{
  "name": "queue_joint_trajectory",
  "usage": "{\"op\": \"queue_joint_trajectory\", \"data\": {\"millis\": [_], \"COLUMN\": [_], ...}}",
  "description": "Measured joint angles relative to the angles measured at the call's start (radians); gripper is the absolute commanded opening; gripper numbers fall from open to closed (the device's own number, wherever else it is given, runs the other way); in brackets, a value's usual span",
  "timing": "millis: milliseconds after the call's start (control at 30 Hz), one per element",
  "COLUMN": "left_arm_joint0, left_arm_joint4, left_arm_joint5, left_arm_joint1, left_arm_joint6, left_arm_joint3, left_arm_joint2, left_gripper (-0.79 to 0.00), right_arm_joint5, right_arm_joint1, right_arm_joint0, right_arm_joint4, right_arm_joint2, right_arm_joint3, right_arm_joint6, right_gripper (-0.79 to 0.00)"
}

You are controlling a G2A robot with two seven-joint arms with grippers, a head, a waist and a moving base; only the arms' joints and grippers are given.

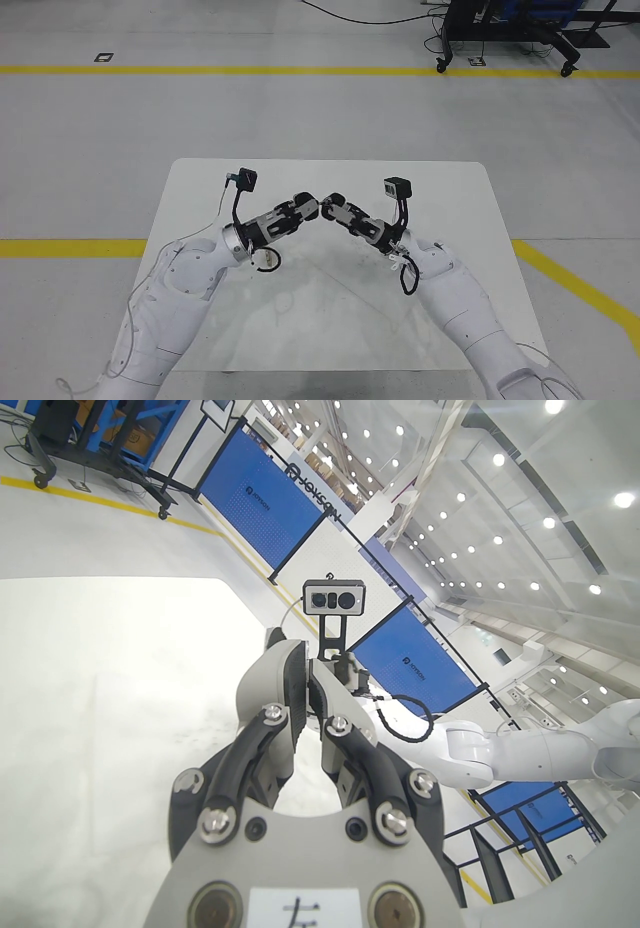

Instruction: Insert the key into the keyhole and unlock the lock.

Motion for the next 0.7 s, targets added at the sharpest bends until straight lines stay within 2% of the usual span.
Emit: {"op": "queue_joint_trajectory", "data": {"millis": [433, 467, 600, 700], "left_arm_joint0": [0.003, 0.006, 0.017, 0.007], "left_arm_joint4": [0.016, 0.042, 0.051, 0.005], "left_arm_joint5": [0.008, 0.01, 0.008, 0.025], "left_arm_joint1": [0.001, 0.001, 0.005, 0.01], "left_arm_joint6": [0.009, 0.007, -0.047, -0.132], "left_arm_joint3": [-0.011, -0.02, -0.034, -0.024], "left_arm_joint2": [0.001, 0.006, 0.018, 0.022], "left_gripper": [-0.785, -0.785, -0.785, -0.785], "right_arm_joint5": [0.006, 0.019, 0.122, 0.163], "right_arm_joint1": [0.003, 0.008, 0.027, 0.051], "right_arm_joint0": [0.005, 0.01, -0.008, -0.029], "right_arm_joint4": [-0.011, -0.035, -0.295, -0.354], "right_arm_joint2": [0.005, 0.015, 0.061, 0.109], "right_arm_joint3": [-0.006, -0.017, -0.101, -0.149], "right_arm_joint6": [0.004, 0.009, -0.029, 0.064], "right_gripper": [0.0, 0.0, 0.0, 0.0]}}
